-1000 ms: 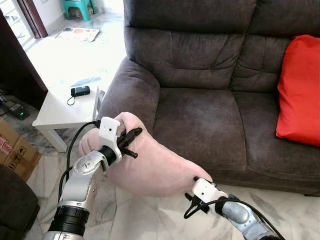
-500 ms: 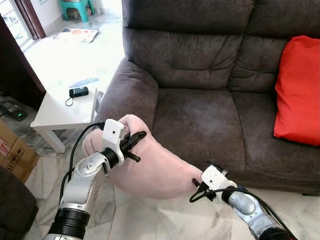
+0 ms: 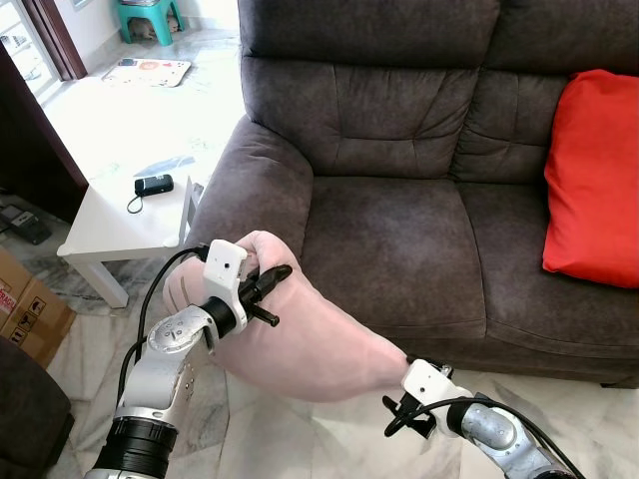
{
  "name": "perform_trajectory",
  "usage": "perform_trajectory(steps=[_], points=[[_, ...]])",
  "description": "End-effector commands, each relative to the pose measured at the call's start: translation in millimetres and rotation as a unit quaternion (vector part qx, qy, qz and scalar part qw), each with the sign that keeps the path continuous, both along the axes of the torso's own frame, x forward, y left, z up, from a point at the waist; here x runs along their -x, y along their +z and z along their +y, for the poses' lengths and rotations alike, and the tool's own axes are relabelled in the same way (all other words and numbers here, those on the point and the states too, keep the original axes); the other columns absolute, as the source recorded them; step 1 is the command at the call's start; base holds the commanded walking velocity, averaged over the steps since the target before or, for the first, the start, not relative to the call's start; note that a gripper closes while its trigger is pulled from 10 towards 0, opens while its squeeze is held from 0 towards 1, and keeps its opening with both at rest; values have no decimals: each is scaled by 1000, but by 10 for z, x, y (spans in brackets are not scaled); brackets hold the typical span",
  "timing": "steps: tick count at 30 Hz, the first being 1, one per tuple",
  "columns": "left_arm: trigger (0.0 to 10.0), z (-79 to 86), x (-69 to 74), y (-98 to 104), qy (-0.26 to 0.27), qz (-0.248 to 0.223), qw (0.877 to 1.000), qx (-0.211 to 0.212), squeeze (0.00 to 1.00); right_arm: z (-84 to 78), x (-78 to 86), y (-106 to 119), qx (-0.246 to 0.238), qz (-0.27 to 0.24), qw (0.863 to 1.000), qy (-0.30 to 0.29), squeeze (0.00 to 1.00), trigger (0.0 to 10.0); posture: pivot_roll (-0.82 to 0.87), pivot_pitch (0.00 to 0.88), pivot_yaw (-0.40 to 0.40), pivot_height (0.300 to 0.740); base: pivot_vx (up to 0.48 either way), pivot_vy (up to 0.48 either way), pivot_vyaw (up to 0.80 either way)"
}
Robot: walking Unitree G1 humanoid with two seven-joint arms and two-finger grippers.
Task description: Move the pillow to the sofa from floor
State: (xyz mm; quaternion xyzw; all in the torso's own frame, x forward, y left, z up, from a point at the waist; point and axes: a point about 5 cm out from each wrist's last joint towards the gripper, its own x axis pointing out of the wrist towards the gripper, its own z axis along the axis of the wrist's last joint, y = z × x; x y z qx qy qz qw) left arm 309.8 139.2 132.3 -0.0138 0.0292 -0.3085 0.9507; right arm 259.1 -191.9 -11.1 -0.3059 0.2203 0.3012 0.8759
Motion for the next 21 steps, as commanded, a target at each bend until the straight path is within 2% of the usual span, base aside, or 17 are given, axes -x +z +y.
perform_trajectory(steps=[1,5,12,15,21], points=[[10000,-82,34,221,-39,-41,998,18,0,-68,-34,12,20,-8,1000,-20,0,10000,61,95,-20,740,0,0,0],[10000,-86,59,218,-53,-35,998,17,0,-82,-40,4,29,-8,999,-26,0,10000,65,97,-21,740,0,0,0],[10000,-58,53,247,-50,-33,998,22,0,-34,60,-100,39,29,999,4,0,10000,70,97,-23,740,0,0,0],[10000,-63,55,252,-52,-33,998,24,0,-41,124,-156,58,45,997,22,0,10000,67,99,-24,740,0,0,0],[10000,-57,62,281,-57,-33,997,30,0,-69,164,-204,67,58,996,12,0,10000,70,101,-27,740,0,0,0]])
